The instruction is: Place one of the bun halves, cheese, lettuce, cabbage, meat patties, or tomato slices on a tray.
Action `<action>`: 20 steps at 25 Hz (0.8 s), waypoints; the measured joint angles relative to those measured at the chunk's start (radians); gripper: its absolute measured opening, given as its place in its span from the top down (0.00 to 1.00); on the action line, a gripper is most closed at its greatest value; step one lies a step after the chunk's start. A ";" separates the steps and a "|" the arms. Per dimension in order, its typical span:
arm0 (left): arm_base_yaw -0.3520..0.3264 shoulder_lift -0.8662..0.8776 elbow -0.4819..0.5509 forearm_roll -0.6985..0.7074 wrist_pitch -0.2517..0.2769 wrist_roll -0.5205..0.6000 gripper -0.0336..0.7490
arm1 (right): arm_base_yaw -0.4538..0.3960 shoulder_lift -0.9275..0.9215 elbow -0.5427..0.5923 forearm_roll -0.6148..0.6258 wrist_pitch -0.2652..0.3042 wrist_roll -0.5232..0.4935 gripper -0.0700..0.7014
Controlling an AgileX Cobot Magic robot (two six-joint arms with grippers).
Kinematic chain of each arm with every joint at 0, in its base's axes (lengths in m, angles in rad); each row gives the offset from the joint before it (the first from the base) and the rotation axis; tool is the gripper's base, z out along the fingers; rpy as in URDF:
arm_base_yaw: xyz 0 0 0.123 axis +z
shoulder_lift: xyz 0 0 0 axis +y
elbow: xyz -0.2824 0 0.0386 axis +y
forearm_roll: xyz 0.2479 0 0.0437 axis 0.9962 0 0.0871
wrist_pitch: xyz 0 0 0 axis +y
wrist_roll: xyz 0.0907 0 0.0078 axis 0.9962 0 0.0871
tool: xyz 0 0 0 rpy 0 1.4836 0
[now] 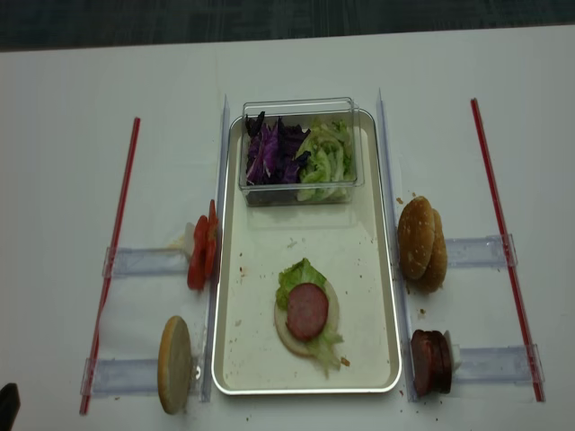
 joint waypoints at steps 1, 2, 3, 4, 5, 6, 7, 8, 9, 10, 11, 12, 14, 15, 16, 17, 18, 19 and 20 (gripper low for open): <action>0.000 0.000 0.000 0.000 0.000 0.000 0.59 | 0.000 0.000 0.000 -0.001 0.000 0.000 0.47; 0.000 0.000 0.000 0.000 0.000 0.000 0.59 | 0.000 0.000 0.000 -0.001 0.000 0.000 0.47; 0.000 0.000 0.000 0.000 0.000 0.000 0.59 | 0.000 0.000 0.000 -0.001 0.000 0.000 0.47; 0.000 0.000 0.000 0.000 0.000 0.000 0.59 | 0.000 0.000 0.000 -0.001 0.000 0.001 0.47; 0.000 0.000 0.000 0.000 0.000 0.000 0.59 | 0.000 0.000 0.000 -0.001 0.000 0.001 0.47; 0.000 0.000 0.000 0.000 0.000 0.000 0.59 | 0.000 0.000 0.000 -0.001 0.000 0.001 0.47; 0.000 0.000 0.000 0.000 0.000 0.000 0.59 | 0.000 0.000 0.000 -0.001 0.000 0.001 0.47; 0.000 0.000 0.000 0.000 0.000 0.000 0.59 | 0.000 0.000 0.000 -0.001 0.000 0.001 0.47; 0.000 0.000 0.000 0.000 0.000 0.000 0.59 | 0.000 0.000 0.000 -0.001 0.000 0.001 0.47; 0.000 0.000 0.000 0.000 0.000 0.000 0.59 | 0.000 0.000 0.000 -0.001 0.000 0.001 0.47; 0.000 0.000 0.000 0.000 0.000 0.000 0.59 | 0.000 0.000 0.000 -0.001 0.000 0.001 0.47; 0.000 0.000 0.000 0.000 0.000 0.000 0.59 | 0.000 0.000 0.000 -0.001 0.000 0.001 0.47; 0.000 0.000 0.000 0.000 0.000 0.000 0.59 | 0.000 0.000 0.000 -0.001 0.000 0.001 0.48; 0.000 0.000 0.000 0.000 0.000 0.000 0.59 | 0.000 0.000 0.000 -0.001 0.000 0.001 0.49; 0.000 0.000 0.000 0.000 0.000 0.000 0.59 | 0.000 0.000 0.000 -0.001 0.000 0.001 0.49; 0.000 0.000 0.000 0.000 0.000 0.000 0.59 | 0.000 0.000 0.000 -0.001 0.000 0.001 0.50; 0.000 0.000 0.000 0.000 0.000 0.000 0.59 | 0.000 0.000 0.000 -0.001 0.000 0.001 0.51; 0.000 0.000 0.000 0.000 0.000 0.000 0.59 | 0.000 0.000 0.000 -0.001 0.000 0.001 0.51; 0.000 0.000 0.000 0.000 0.000 0.000 0.59 | 0.000 0.000 0.000 -0.001 0.000 0.001 0.51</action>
